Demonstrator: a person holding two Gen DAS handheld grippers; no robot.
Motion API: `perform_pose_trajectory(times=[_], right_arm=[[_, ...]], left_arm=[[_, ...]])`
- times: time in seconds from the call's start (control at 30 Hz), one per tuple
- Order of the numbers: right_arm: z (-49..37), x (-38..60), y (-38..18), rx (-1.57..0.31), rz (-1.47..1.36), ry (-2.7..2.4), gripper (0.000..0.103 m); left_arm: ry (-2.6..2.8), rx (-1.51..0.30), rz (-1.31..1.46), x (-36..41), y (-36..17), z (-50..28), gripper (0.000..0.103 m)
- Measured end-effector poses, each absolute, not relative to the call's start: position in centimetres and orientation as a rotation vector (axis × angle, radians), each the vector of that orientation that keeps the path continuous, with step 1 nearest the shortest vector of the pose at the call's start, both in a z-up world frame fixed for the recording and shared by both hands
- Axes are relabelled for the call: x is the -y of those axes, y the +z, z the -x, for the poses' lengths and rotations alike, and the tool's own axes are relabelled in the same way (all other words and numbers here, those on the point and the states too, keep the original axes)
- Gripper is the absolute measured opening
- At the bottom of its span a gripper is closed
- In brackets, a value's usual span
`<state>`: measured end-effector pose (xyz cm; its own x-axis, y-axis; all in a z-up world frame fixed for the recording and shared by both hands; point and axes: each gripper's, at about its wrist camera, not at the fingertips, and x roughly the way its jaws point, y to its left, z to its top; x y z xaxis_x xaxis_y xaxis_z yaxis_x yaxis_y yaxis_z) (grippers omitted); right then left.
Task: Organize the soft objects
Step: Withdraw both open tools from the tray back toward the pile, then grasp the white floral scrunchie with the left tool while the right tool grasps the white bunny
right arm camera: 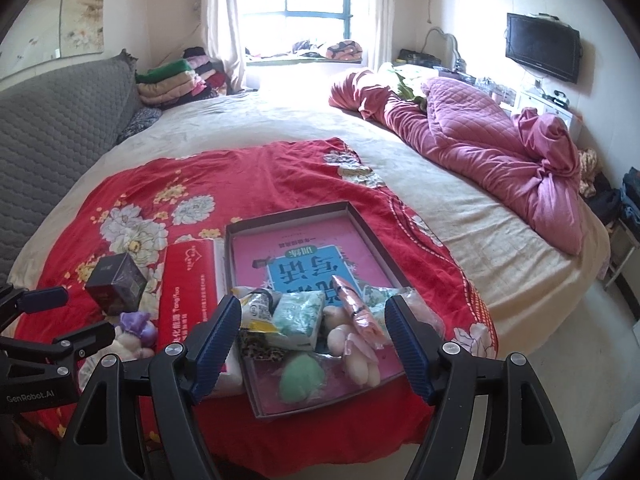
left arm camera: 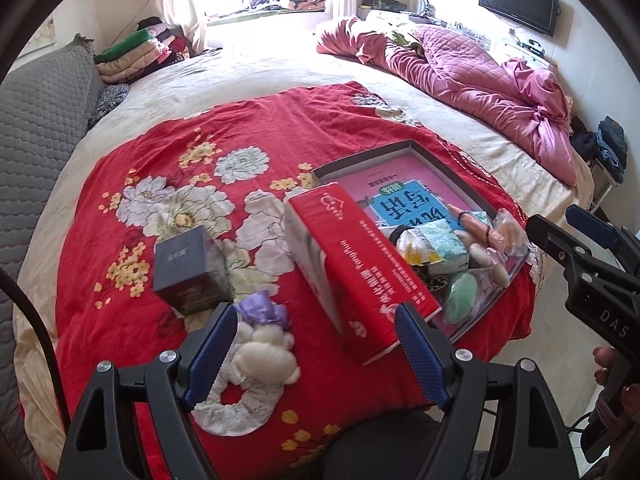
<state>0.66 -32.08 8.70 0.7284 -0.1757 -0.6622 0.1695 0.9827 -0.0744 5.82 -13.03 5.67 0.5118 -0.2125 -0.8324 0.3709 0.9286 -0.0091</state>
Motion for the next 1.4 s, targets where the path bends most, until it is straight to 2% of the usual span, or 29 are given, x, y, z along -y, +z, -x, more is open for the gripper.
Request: perform_pose_trajectory(times=[0.4, 0.67, 1.13, 1.4], right_arm=[[-1.1, 26.7, 8.9, -0.736, 0.082, -0.09, 0.076], [-2.3, 21.9, 7.4, -0.782, 0.102, 0.03, 0.076], [-5.3, 13.1, 0.0, -0.951, 0.245, 0.179, 0.076], [-7.2, 10.5, -4.1, -1.044, 0.335, 0.217, 0.076]], left_arm=[[-0.291, -1.006, -0.133, 7.4, 3.9, -5.1, 0.08], [-0.238, -1.079, -0.088, 1.8, 0.0, -5.2, 0.08], [-0.27, -1.237, -0.023, -1.0, -8.1, -6.7, 0.083], [-0.282, -1.258, -0.009, -1.7, -9.6, -7.4, 0.088]])
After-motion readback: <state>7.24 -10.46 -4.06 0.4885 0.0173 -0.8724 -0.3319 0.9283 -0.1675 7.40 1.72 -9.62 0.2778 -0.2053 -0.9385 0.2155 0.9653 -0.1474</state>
